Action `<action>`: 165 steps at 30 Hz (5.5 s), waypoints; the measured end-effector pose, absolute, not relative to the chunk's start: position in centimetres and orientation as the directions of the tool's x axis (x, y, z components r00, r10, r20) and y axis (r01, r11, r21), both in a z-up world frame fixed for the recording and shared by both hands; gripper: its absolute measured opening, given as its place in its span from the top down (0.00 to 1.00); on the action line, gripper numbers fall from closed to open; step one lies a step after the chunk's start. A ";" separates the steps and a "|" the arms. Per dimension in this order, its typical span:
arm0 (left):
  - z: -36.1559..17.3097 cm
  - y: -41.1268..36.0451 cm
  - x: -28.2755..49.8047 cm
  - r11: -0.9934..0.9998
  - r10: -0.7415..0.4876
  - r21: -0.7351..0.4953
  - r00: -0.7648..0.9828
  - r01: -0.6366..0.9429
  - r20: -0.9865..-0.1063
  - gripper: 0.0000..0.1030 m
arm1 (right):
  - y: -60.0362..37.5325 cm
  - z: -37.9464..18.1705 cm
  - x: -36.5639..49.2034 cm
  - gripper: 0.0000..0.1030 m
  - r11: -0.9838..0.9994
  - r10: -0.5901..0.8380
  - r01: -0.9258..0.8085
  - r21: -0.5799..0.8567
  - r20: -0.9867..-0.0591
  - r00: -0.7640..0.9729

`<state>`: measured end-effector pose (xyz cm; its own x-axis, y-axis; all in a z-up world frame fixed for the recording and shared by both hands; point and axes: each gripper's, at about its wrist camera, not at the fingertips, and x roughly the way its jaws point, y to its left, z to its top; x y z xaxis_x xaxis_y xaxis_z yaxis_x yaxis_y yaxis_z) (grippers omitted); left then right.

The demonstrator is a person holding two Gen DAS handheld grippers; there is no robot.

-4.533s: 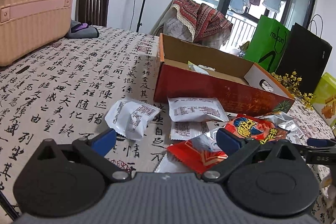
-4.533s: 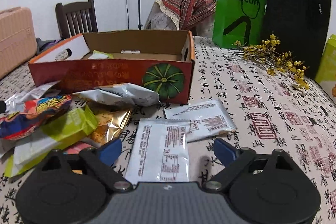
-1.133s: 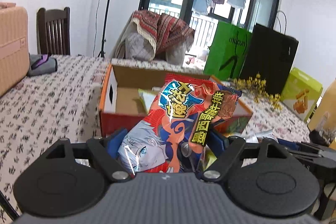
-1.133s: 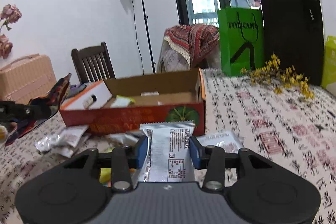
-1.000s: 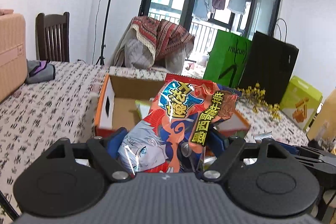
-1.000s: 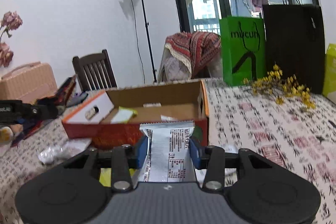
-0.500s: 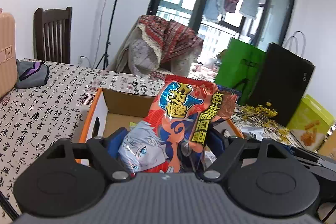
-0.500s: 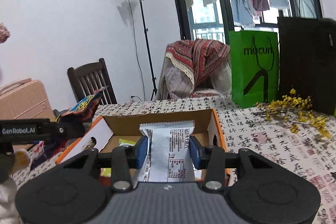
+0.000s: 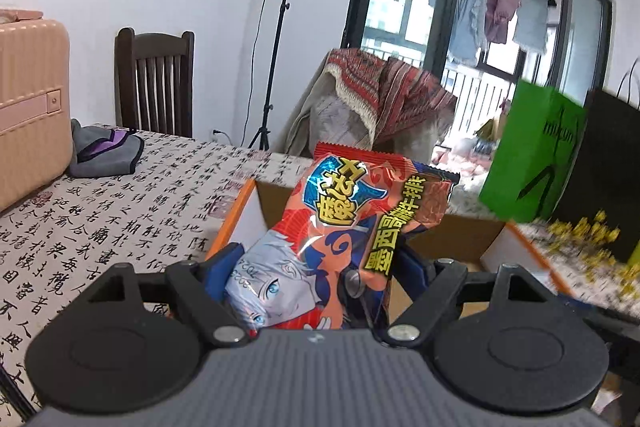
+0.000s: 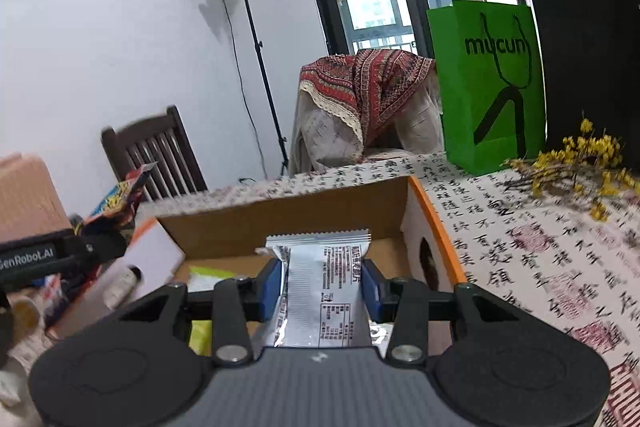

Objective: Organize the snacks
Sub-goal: 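Open both grippers to drop the packets into the box, then move both grippers back to the snack pile, then grasp the pink-and-white packet with the right gripper while the left gripper grasps a white sachet, then carry the pink packet and white sachet over the box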

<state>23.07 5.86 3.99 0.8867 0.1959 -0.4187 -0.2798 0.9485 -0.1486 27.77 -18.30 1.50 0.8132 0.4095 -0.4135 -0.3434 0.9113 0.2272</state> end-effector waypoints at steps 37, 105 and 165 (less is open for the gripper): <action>9.7 4.8 16.8 0.940 0.195 -0.187 0.901 -0.285 -0.388 0.00 | -19.2 6.8 23.4 0.00 0.907 0.420 -0.369 0.202 -0.396 0.817; -0.3 8.6 4.2 0.942 0.079 -0.205 0.770 -0.265 -0.633 0.00 | -21.3 -1.0 9.1 0.32 0.881 0.421 -0.466 0.077 -0.577 0.700; 3.1 4.3 4.0 0.971 0.165 -0.058 0.830 -0.230 -0.533 0.31 | -24.2 0.8 9.4 0.32 0.893 0.437 -0.431 0.132 -0.488 0.756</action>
<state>4.04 4.32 3.07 0.8300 0.1646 -0.5329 -0.2301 0.9714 -0.0583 9.43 -24.18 0.83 0.7556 0.4365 -0.4883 -0.4307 0.8928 0.1316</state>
